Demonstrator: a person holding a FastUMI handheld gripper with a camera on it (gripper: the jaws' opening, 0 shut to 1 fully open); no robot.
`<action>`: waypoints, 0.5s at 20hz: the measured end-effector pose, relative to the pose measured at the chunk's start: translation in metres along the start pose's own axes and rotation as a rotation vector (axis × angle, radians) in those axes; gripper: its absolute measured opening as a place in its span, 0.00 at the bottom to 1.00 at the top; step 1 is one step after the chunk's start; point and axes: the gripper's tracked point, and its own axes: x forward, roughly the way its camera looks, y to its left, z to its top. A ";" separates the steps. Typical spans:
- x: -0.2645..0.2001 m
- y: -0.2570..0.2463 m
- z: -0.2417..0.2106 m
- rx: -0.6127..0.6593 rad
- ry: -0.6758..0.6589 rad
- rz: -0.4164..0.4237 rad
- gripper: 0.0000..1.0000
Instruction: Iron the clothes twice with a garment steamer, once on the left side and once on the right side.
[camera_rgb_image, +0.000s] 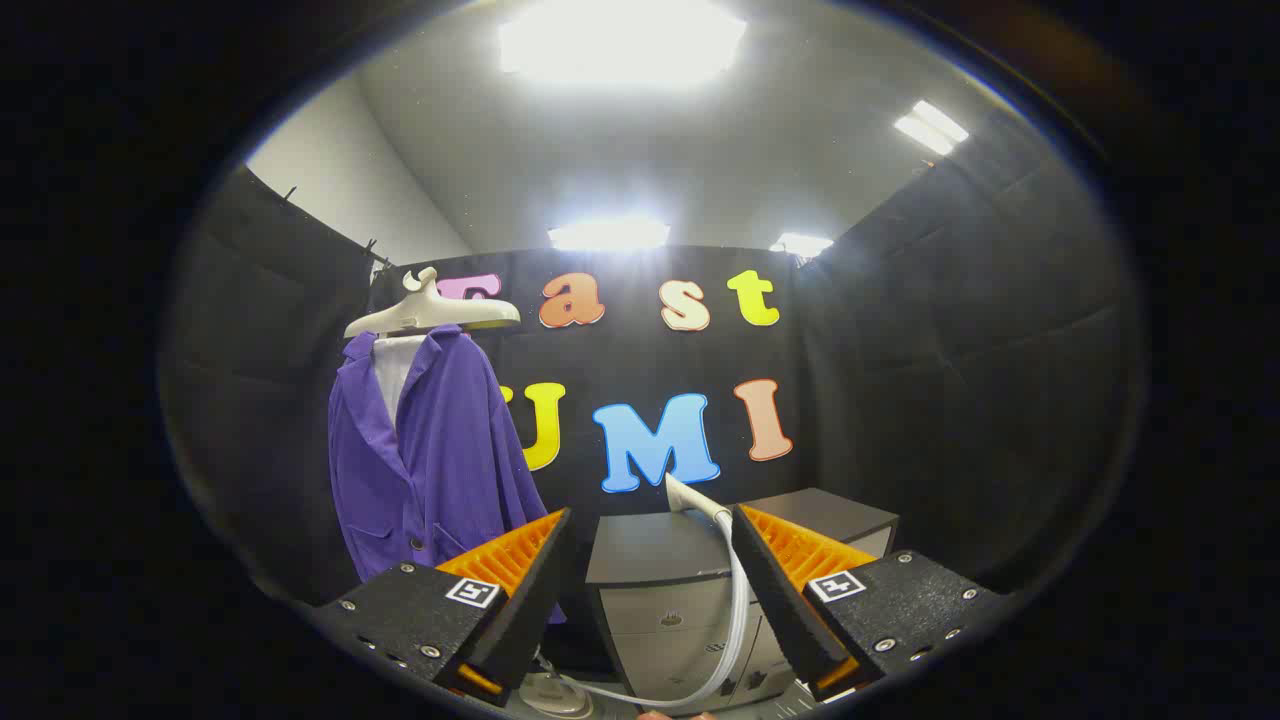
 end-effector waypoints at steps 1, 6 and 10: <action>-0.001 -0.001 -0.001 0.001 0.004 0.001 0.95; -0.006 0.000 -0.003 0.018 0.004 0.005 0.95; -0.005 0.000 -0.006 0.027 0.016 0.014 0.96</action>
